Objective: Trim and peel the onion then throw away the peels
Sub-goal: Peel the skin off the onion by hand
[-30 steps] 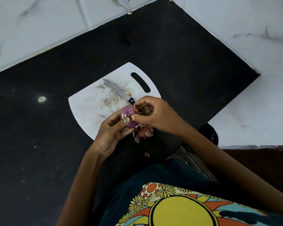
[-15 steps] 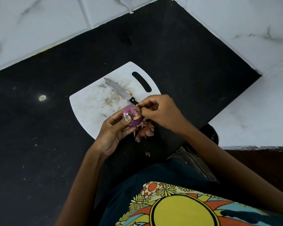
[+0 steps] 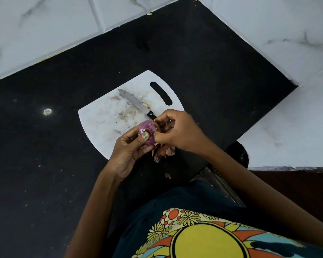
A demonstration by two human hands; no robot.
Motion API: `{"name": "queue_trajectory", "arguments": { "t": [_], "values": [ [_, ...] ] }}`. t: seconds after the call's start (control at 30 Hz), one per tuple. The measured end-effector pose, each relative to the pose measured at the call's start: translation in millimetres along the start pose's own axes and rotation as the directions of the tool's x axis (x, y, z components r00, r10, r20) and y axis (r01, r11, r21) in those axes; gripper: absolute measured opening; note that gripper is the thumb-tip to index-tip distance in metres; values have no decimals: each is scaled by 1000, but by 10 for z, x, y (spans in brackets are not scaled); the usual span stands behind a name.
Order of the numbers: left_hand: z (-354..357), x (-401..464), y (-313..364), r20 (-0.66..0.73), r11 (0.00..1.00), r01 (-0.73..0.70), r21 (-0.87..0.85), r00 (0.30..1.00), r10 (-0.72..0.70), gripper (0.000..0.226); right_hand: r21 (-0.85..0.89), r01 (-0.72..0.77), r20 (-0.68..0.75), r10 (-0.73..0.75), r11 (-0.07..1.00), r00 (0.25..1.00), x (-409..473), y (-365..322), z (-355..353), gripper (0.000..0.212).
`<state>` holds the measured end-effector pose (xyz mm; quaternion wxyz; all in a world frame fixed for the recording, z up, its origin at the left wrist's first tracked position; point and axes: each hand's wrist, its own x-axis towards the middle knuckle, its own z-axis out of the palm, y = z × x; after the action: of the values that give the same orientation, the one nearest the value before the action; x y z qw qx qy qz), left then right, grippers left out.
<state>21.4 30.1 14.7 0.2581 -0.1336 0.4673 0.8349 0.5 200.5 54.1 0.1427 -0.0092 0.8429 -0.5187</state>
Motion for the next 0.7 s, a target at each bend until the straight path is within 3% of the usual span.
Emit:
{"name": "queue_trajectory", "arguments": {
  "t": [0.13, 0.3, 0.47, 0.7],
  "values": [
    [25, -1, 11, 6, 1000, 16, -15, 1000, -16, 69, 51, 17, -126, -11, 999, 992, 8, 51, -24, 15],
    [43, 22, 25, -29, 1000, -2, -24, 1000, 1, 78, 157, -13, -92, 28, 987, 995, 12, 45, -60, 3],
    [54, 33, 12, -46, 997, -50, -53, 998, 48, 67, 92, 25, -58, -20, 995, 998, -46, -34, -49, 18],
    [55, 22, -25, -117, 993, -112, -45, 987, 106, 75, 104, 47, -101, -36, 993, 994, -57, -34, 39, 10]
  ]
}}
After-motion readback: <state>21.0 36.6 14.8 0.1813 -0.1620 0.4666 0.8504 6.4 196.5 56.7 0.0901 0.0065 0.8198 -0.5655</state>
